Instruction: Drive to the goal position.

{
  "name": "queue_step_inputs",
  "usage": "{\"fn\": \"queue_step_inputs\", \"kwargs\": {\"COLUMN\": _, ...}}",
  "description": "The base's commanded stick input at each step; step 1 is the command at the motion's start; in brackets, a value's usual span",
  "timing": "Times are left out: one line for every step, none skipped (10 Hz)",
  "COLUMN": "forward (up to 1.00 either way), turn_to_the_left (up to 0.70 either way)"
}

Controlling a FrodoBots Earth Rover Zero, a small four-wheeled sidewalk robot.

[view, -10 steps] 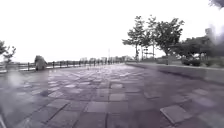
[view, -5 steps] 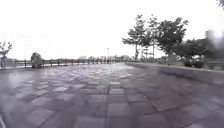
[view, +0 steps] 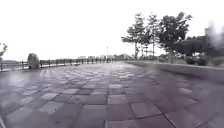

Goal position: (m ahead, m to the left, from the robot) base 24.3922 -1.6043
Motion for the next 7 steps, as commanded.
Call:
{"fn": "queue_step_inputs", "kwargs": {"forward": 1.00, "turn_to_the_left": 0.01}}
{"fn": "queue_step_inputs", "kwargs": {"forward": 1.00, "turn_to_the_left": 0.01}}
{"fn": "queue_step_inputs", "kwargs": {"forward": 1.00, "turn_to_the_left": 0.01}}
{"fn": "queue_step_inputs", "kwargs": {"forward": 1.00, "turn_to_the_left": 0.01}}
{"fn": "queue_step_inputs", "kwargs": {"forward": 1.00, "turn_to_the_left": 0.01}}
{"fn": "queue_step_inputs", "kwargs": {"forward": 1.00, "turn_to_the_left": 0.01}}
{"fn": "queue_step_inputs", "kwargs": {"forward": 1.00, "turn_to_the_left": 0.01}}
